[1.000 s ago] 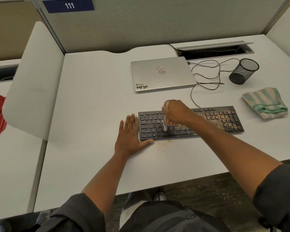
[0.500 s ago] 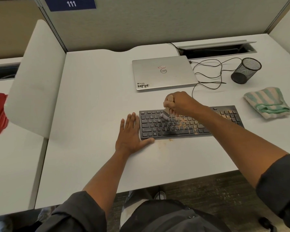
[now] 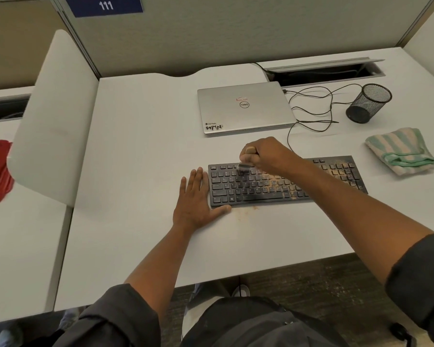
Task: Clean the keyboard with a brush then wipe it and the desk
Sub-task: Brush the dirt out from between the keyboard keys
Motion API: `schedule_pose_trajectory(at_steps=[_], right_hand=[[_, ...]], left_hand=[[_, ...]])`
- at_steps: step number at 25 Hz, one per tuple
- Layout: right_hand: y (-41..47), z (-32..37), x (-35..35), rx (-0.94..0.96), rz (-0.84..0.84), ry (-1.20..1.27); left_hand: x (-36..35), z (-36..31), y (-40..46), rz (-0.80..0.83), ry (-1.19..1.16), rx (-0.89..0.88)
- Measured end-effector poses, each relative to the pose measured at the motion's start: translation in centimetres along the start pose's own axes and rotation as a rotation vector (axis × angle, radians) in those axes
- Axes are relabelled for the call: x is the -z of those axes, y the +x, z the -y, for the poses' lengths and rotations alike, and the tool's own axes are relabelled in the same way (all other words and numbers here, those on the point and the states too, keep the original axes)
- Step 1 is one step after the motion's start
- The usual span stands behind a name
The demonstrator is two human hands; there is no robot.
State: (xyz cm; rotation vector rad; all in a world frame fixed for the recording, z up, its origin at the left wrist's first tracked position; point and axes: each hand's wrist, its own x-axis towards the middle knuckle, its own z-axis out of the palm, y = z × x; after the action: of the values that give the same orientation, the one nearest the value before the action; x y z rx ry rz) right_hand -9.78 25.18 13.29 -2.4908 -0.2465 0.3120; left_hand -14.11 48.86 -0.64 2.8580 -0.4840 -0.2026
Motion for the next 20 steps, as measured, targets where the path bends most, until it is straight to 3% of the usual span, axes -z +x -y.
schedule_pose_trajectory(at_steps=[6,10,16,20], right_hand=[[-1.1,0.3,-1.0,-0.058,0.206,-0.05],[-1.2,-0.4,-0.8,0.025,-0.036,-0.056],[-2.4,0.5,-1.6,-0.116,0.121,-0.018],[-2.3,0.6,-1.2,-0.145,-0.141,-0.001]], left_hand=[[0.0,-0.1,0.0,0.005,0.0,0.004],[0.1,-0.1,-0.1,-0.001,0.0,0.0],[0.0,-0.1,-0.1,0.004,-0.006,0.001],[0.0,-0.1,0.0,0.007,-0.009,0.004]])
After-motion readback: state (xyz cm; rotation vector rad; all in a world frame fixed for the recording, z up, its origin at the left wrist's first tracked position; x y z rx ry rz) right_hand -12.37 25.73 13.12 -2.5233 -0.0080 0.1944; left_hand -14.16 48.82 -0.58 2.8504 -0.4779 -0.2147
